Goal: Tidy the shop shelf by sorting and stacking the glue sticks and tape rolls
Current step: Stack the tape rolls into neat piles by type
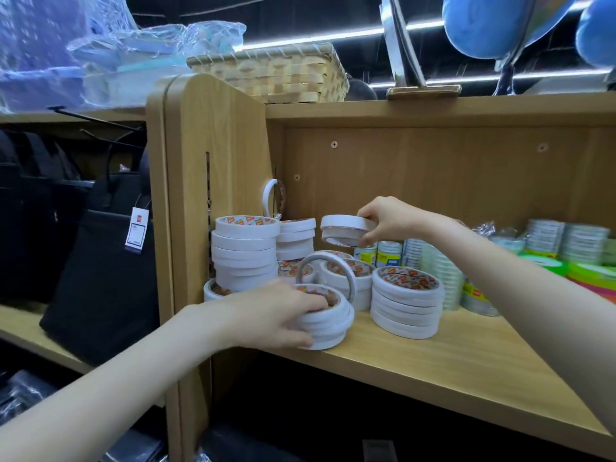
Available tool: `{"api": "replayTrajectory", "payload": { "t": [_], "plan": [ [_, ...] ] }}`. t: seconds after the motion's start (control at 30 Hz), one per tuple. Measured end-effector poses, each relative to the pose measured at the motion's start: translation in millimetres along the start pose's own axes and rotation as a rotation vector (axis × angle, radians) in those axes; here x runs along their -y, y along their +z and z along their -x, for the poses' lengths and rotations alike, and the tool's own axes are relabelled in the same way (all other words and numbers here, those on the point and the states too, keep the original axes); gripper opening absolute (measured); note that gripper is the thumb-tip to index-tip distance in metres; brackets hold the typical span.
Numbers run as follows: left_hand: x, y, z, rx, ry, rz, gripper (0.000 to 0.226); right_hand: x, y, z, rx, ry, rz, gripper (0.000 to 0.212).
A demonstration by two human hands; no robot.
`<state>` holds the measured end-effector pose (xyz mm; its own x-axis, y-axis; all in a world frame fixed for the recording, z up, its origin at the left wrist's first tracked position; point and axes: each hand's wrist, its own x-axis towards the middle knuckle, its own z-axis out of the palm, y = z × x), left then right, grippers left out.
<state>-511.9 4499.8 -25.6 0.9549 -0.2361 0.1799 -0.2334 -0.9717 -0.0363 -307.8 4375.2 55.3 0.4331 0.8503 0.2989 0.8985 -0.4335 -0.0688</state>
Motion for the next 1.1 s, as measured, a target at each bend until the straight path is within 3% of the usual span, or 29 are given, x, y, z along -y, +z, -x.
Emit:
{"api": "replayTrajectory", "payload": {
  "t": [0.23,0.43,0.5,0.6,0.67,0.83,0.9,1.0,1.1],
  "plan": [
    [15.0,39.0,-13.1,-0.361,-0.039,0.04,0.058,-2.4,-0.6,-2.9,0.017,0.007,0.007,0.014],
    [19.5,22.9,-11.9,-0.7,-0.096,0.351,0.038,-11.1,6.6,-13.9,0.053,-0.033,0.055,0.016],
    [23.7,7.6,-14.4,-0.669,-0.12,0.397,0.047,-12.1,9.3,-21.9,0.048,-0.041,0.043,0.016],
    [19.6,-2.1,-29.9,-0.409,-0.142,0.35,0.077,-9.4,15.0,-35.2,0.049,-0.052,0.044,0.025],
    [15.1,0.6,-41.7,-0.356,-0.082,0.305,0.076,-8.9,22.0,-44.6,0.057,-0.061,0.079,0.025],
    [21.1,7.2,-52.4,-0.368,-0.069,0.235,0.074,-12.6,38.7,-58.6,0.101,-0.061,0.147,0.036],
    [22.7,6.1,-47.4,-0.426,-0.061,0.105,0.068,-17.6,38.1,-58.5,0.151,-0.022,0.111,0.029],
    [31.6,11.2,-35.5,-0.552,-0.011,-0.11,0.06,-25.4,32.1,-53.9,0.215,0.008,-0.131,0.018],
    [42.0,21.9,-18.6,-0.566,-0.047,-0.086,0.06,-24.8,30.4,-50.4,0.175,-0.036,-0.175,0.012]
  ]
}}
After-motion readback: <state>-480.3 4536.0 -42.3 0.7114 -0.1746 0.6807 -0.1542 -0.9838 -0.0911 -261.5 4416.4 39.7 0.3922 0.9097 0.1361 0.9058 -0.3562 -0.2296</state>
